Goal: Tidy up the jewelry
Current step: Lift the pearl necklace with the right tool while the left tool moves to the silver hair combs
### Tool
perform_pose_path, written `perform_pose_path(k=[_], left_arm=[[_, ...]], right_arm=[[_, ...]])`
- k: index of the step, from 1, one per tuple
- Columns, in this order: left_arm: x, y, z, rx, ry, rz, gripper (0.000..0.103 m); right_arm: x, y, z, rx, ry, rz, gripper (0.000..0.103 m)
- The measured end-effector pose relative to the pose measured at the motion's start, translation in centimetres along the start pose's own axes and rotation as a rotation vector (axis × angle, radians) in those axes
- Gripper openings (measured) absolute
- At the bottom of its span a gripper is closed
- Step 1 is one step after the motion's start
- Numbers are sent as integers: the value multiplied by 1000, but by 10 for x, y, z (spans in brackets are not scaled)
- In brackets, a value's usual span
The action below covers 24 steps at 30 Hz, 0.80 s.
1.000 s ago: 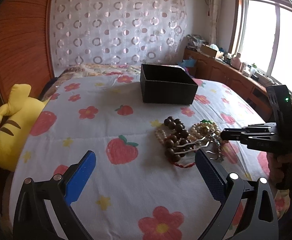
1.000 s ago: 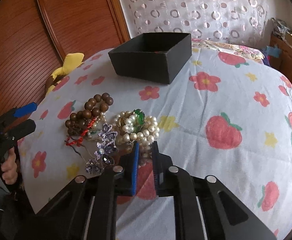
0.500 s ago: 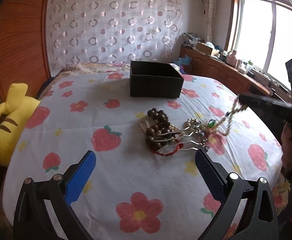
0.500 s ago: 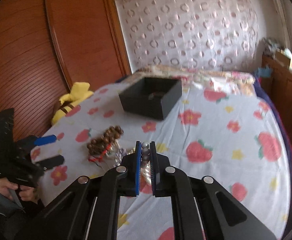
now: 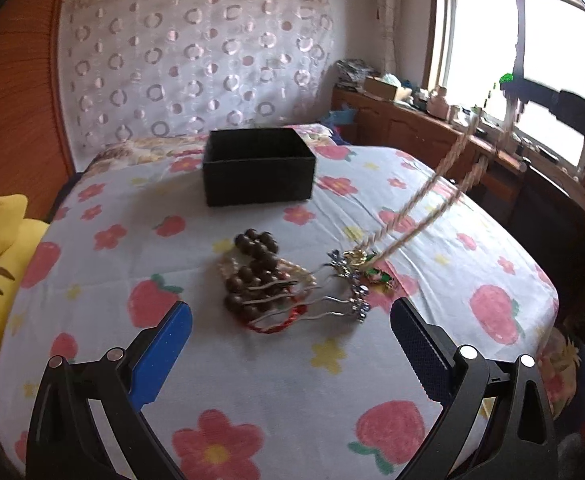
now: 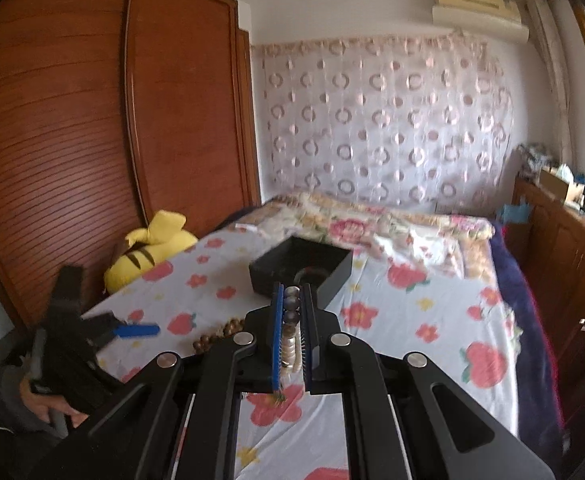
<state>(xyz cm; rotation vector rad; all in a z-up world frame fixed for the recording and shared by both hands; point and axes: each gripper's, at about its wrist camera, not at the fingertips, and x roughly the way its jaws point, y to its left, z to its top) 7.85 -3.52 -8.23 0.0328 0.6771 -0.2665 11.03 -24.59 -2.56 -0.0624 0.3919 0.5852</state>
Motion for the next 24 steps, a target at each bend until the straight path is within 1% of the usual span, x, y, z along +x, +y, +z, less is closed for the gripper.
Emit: perform_pose_path(k=[4, 6, 8, 10, 12, 14, 16, 18, 24], left_arm=[[7, -9, 2, 25, 10, -19, 96], [10, -14, 4, 42, 14, -34, 94], [14, -19, 5, 59, 24, -45, 85], [18, -22, 7, 71, 30, -56, 82], [21, -24, 9, 79, 37, -71, 77], [27, -26, 12, 91, 54, -85, 68], [32, -29, 15, 102, 68, -95, 62], [40, -34, 18, 117, 85, -104, 61], [53, -41, 19, 142, 116, -94, 61]], right_arm=[[-14, 2, 16, -32, -36, -12, 9], [-17, 2, 20, -42, -44, -17, 9], [-20, 1, 23, -51, -49, -30, 9], [-21, -3, 24, -51, -47, -39, 9], [-22, -5, 24, -48, -48, -50, 9], [-24, -7, 22, -43, -49, -55, 9], [-24, -10, 20, -38, -45, -60, 9], [-22, -13, 17, -35, -38, -69, 9], [-4, -25, -1, -11, 13, -89, 9]])
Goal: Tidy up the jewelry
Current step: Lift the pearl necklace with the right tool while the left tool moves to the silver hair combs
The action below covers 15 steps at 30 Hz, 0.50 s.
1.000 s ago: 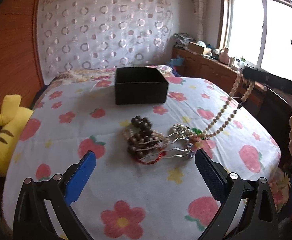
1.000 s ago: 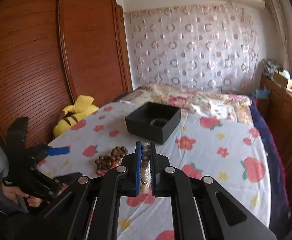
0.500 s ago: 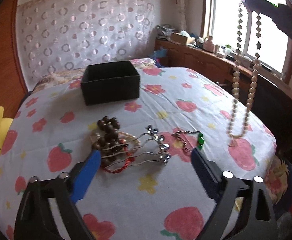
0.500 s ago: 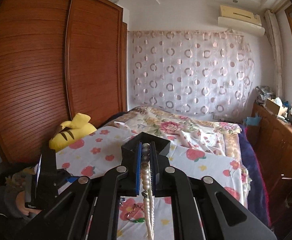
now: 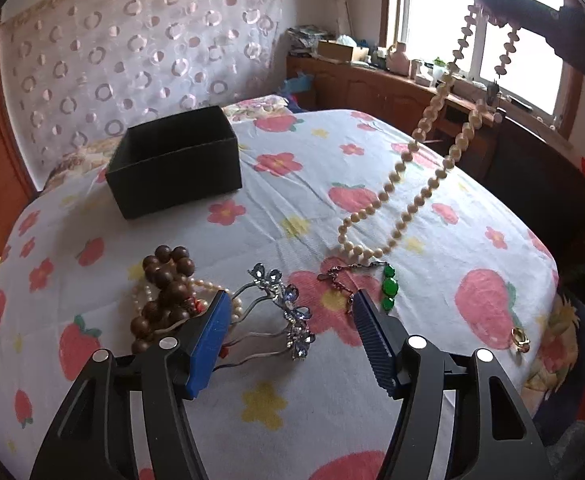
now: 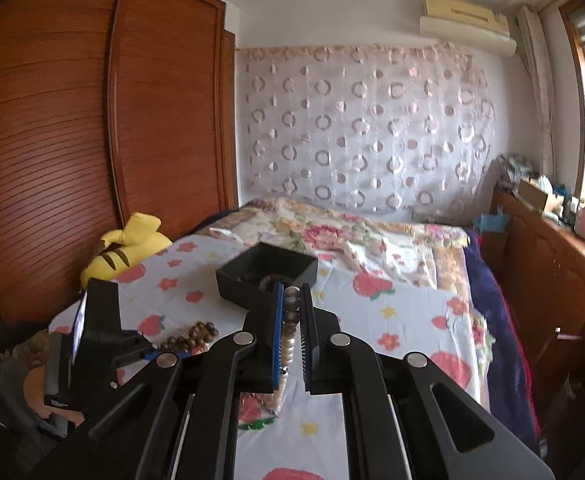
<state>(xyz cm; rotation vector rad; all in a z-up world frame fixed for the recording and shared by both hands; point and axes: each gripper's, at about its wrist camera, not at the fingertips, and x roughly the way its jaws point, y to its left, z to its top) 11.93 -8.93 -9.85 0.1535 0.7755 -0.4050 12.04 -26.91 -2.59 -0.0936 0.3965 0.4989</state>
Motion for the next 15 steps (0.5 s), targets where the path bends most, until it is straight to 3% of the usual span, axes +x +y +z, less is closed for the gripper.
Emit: perform_pose_path(k=[11, 14, 15], left_arm=[[23, -2, 7, 47, 58, 33, 49], [24, -7, 7, 88, 61, 73, 36], [25, -7, 8, 95, 62, 71, 36]], right_arm=[[7, -15, -13, 44, 21, -11, 9], [7, -16, -13, 44, 22, -9, 9], [7, -16, -14, 44, 23, -9, 9]])
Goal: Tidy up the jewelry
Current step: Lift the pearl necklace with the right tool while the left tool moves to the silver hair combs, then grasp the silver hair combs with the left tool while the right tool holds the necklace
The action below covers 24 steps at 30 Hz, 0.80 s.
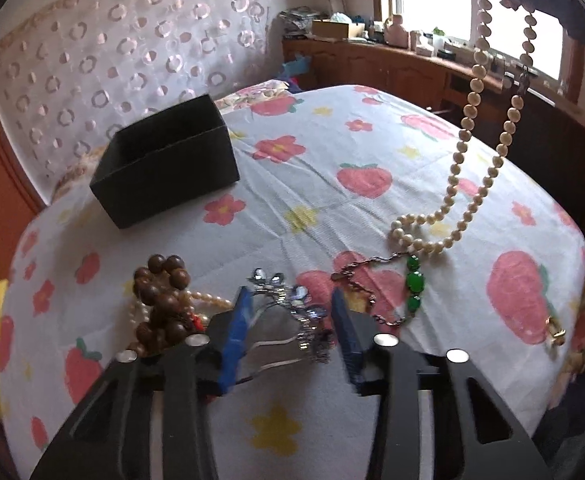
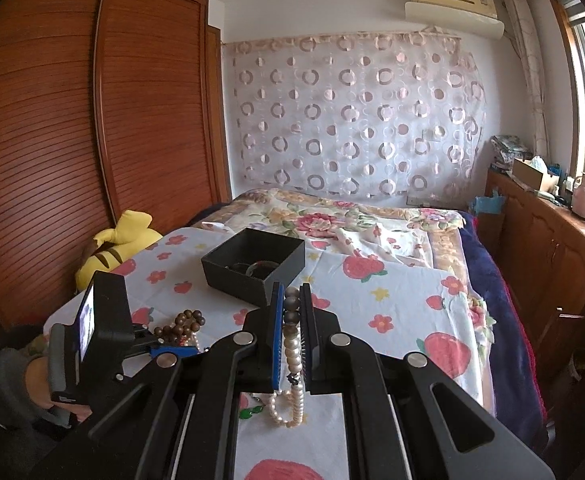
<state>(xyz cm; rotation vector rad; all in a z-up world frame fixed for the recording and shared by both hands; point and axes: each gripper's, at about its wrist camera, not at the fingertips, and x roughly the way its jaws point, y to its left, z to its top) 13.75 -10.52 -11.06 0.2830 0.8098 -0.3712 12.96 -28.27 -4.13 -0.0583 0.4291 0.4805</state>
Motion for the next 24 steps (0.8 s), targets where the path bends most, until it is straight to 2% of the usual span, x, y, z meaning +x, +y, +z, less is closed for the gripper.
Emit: perform_pose_path(k=[7, 8, 9, 11, 21, 22, 23, 24], left_arm=[[-9, 6, -4, 0, -9, -44, 32], [-11, 7, -5, -3, -12, -46, 18], [-14, 9, -5, -12, -18, -62, 16], [-21, 12, -4, -35, -31, -78, 0], [-45, 19, -11, -36, -64, -52, 0], [-48, 17, -15, -22, -65, -43, 3], [-49, 14, -19, -10, -59, -43, 13], [-51, 11, -23, 1, -52, -50, 18]], right_arm=[[4, 1, -4, -2, 8, 4, 9], [4, 2, -4, -2, 8, 4, 9], [4, 2, -4, -2, 9, 5, 9], [6, 5, -6, -5, 12, 6, 9], [13, 12, -8, -8, 22, 10, 9], [13, 12, -9, -8, 23, 10, 9], [14, 13, -10, -7, 25, 12, 9], [15, 13, -11, -7, 26, 12, 9]])
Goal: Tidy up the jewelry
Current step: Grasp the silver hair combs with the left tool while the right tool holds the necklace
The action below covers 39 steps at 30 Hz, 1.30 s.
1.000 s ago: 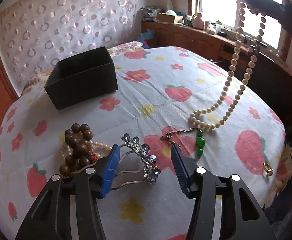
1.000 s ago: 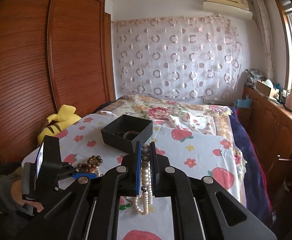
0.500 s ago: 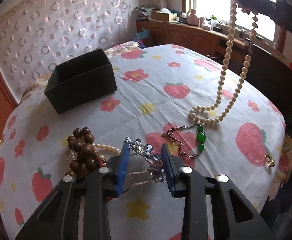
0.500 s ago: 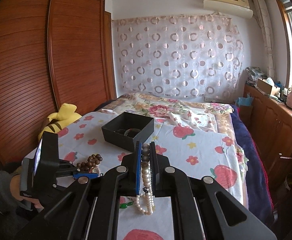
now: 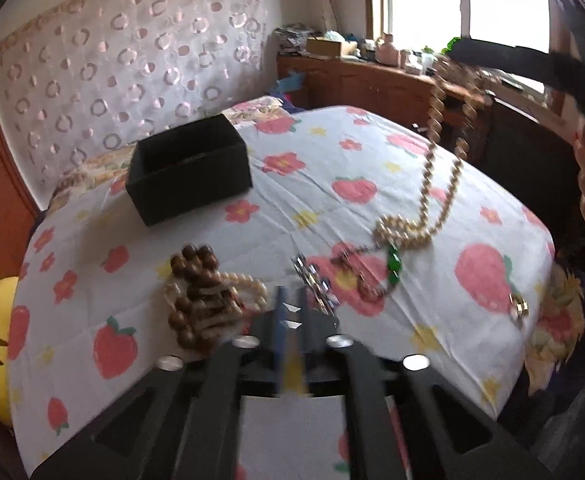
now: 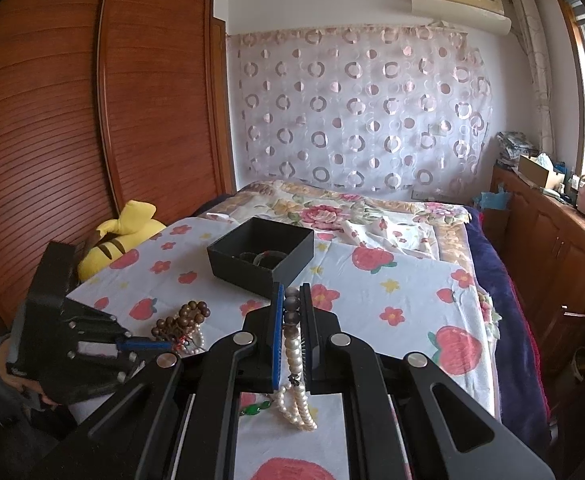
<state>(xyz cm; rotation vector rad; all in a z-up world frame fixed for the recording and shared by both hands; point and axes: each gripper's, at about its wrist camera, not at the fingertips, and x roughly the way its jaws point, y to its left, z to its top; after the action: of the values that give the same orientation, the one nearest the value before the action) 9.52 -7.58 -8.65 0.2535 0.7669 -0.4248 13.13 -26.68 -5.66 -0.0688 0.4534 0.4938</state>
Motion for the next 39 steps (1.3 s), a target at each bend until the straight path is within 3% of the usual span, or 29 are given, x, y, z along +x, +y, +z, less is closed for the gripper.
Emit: perform_pose_path(k=[1, 9, 15, 25, 39], left_arm=[[0, -3, -2, 11, 3, -5, 23], [15, -15, -4, 41, 40, 14, 23], [6, -8, -13, -24, 28, 13, 23], [14, 4, -13, -143, 33, -31, 46], [41, 14, -2, -257, 28, -33, 44]], right_arm=[[0, -1, 0, 0, 1, 0, 9], [0, -1, 0, 0, 2, 0, 9], [0, -2, 0, 3, 1, 1, 9], [4, 0, -3, 6, 5, 2, 9], [11, 0, -15, 32, 17, 5, 9]])
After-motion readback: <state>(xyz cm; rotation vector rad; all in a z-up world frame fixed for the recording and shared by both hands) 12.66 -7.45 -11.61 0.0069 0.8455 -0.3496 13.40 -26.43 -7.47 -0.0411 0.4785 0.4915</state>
